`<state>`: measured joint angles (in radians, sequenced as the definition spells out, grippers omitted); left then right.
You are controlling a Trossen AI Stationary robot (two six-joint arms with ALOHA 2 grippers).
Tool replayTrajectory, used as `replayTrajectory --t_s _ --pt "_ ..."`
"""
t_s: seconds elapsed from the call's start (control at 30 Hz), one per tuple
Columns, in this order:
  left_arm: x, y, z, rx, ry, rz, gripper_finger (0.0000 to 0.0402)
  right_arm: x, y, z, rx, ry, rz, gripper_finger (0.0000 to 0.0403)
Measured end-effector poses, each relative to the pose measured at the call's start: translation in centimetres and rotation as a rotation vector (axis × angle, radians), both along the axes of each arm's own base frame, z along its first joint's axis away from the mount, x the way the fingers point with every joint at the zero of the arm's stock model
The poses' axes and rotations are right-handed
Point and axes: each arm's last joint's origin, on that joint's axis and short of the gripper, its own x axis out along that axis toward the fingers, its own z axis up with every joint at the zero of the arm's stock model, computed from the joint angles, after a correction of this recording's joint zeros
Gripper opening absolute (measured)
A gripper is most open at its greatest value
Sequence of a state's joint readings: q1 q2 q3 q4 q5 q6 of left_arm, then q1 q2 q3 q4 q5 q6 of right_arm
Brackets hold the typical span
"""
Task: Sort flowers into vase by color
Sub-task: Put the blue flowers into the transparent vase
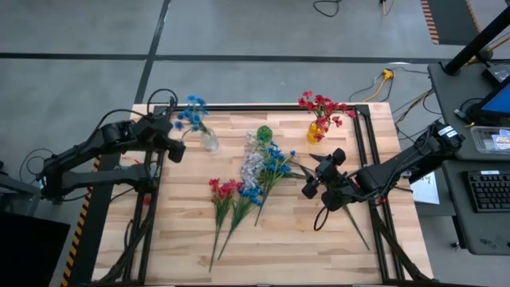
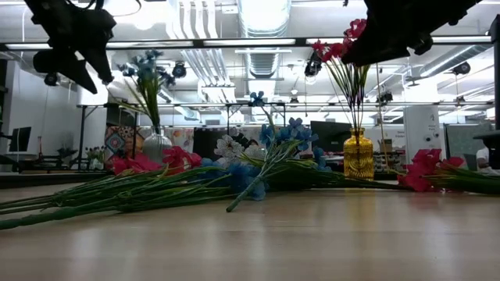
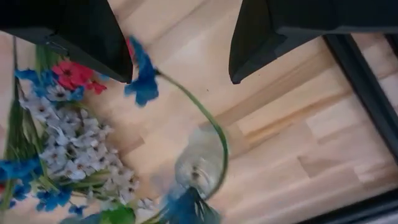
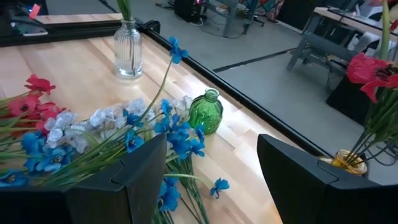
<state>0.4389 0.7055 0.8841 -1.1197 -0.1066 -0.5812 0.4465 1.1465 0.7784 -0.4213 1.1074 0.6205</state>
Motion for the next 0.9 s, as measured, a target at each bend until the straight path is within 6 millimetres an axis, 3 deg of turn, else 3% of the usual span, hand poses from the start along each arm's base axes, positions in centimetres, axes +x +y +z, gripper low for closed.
replayTrajectory --t_s 0.13,0.37,0.57,0.77,0.9 --pt "-0.5 -0.5 0.4 -0.096 0.007 -0.059 0.0253 0.0 0.0 0.0 0.008 0.005 0.009 0.0244" --pt "-3.9 -2.2 4.1 -0.209 0.16 -0.014 0.0253 0.1 0.2 -0.2 0.088 0.025 0.064 0.0244" --pt "-5.1 -2.8 7.4 -0.075 -0.124 -0.04 0.0253 0.1 0.5 -0.3 0.255 0.033 0.14 0.0244" --pt "-6.1 -3.3 8.4 0.027 -0.287 -0.089 0.0253 -0.4 0.6 -0.6 0.442 0.047 0.155 0.0244" --pt "-5.4 -3.4 8.8 0.043 -0.477 -0.195 0.0253 -1.0 0.2 -0.6 0.545 0.04 0.079 0.0244"
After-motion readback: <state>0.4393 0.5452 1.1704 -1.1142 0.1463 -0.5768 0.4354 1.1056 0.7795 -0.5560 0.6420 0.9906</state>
